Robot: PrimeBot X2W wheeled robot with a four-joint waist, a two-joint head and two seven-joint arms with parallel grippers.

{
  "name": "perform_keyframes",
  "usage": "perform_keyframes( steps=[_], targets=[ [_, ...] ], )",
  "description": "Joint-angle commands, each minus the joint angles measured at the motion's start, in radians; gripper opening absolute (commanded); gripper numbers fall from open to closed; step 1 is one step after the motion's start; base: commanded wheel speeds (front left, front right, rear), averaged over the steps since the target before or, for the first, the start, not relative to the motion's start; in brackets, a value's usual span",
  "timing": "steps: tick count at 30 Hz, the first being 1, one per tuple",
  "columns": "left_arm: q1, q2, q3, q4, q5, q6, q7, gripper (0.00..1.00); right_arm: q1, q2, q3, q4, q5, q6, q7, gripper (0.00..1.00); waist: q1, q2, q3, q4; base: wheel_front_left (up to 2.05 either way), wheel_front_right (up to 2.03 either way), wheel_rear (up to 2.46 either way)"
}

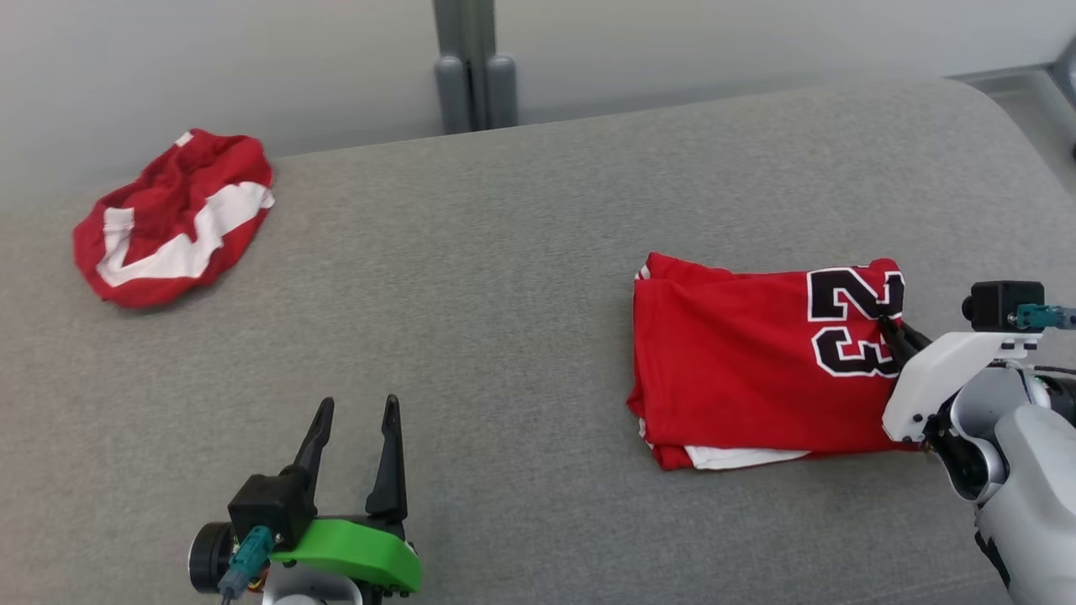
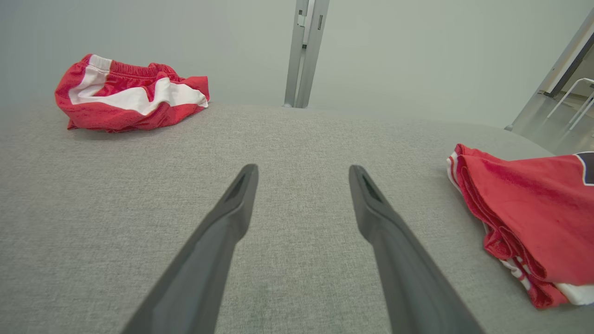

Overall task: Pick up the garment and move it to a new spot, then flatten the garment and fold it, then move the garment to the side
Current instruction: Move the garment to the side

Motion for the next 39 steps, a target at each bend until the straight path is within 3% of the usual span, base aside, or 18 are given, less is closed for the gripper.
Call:
perform_keyframes(
  steps=[1, 5, 10, 20, 26, 31, 39],
  targets=[
    [-0.025, 0.005, -0.001, 0.0, 0.007, -0.003, -0.001, 1.0, -0.023, 0.007, -0.003, 0.004, -0.007, -0.002, -0.012, 0.0, 0.0, -0.0001, 0.081, -0.169, 0.0, 0.0, 0.0],
    [-0.063, 0.019, -0.01, 0.004, 0.021, -0.006, -0.001, 1.0, -0.055, 0.033, -0.004, 0.024, -0.007, -0.002, -0.04, 0.0, 0.0, -0.0001, 0.12, -0.235, 0.0, 0.0, 0.0],
    [-0.098, 0.033, -0.014, 0.0, 0.031, -0.008, 0.005, 1.0, -0.086, 0.056, 0.002, 0.056, -0.001, -0.002, -0.073, 0.0, 0.0, -0.0001, 0.145, -0.254, 0.0, 0.0, 0.0],
    [-0.12, 0.054, -0.012, -0.038, 0.03, 0.002, 0.017, 1.0, -0.167, 0.056, 0.008, 0.11, -0.01, -0.002, -0.14, 0.0, 0.0, -0.0001, 0.175, -0.191, 0.0, 0.0, 0.0],
    [-0.132, 0.065, -0.006, -0.073, 0.03, 0.013, 0.023, 1.0, -0.316, 0.058, 0.01, 0.163, -0.045, -0.002, -0.16, 0.0, 0.0, -0.0001, 0.221, -0.136, 0.0, 0.0, 0.0],
    [-0.151, 0.077, -0.008, -0.098, 0.036, 0.017, 0.031, 1.0, -0.473, 0.017, -0.008, 0.271, -0.11, -0.002, -0.178, 0.0, 0.0, -0.0001, 0.264, -0.075, 0.0, 0.0, 0.0],
    [-0.162, 0.089, -0.007, -0.145, 0.041, 0.027, 0.036, 1.0, -0.63, -0.126, -0.054, 0.443, -0.224, -0.002, -0.218, 0.0, 0.0, -0.0001, 0.323, 0.007, 0.0, 0.0, 0.0]
  ],
)
